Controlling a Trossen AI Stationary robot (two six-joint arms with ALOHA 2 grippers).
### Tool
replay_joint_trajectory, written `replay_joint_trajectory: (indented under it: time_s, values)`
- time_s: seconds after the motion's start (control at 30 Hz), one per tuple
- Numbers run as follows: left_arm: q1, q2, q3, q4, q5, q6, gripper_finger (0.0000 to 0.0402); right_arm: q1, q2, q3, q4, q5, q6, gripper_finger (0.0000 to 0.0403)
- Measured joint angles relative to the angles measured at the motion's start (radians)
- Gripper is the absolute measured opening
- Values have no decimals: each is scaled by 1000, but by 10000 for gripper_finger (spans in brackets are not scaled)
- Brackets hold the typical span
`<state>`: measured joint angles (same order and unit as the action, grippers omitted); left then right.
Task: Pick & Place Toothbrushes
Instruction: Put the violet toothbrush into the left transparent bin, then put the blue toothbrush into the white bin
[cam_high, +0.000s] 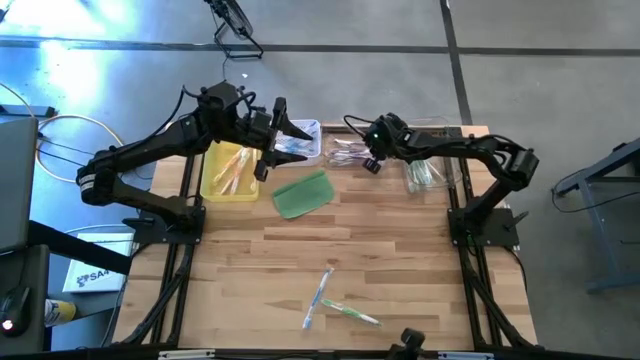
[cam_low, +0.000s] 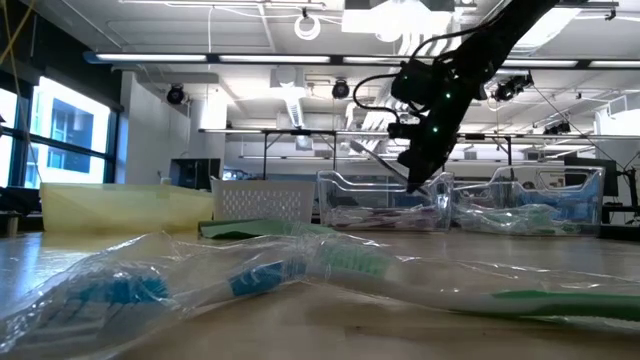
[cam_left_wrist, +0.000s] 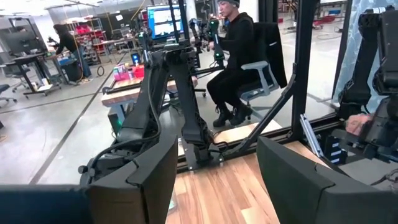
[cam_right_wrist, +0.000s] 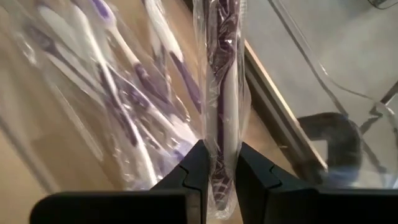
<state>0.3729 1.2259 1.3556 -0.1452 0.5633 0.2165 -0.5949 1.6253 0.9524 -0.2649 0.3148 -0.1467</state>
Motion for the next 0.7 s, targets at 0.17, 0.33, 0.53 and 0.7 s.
replay_joint_trajectory:
  time_s: [0.17, 0.33, 0.53, 0.7]
  values:
    - [0, 0, 0, 0, 0, 0, 214, -9, 0, 0, -15, -1, -40, 71]
    - [0, 0, 0, 0, 0, 0, 214, -8, -1, 0, 1, 4, -60, 177]
    - [0, 0, 0, -7, 0, -3, 214, 12, -16, 1, 2, 74, -60, 221]
    - [0, 1, 0, -17, 1, -3, 214, 58, -79, 1, 18, 101, -71, 196]
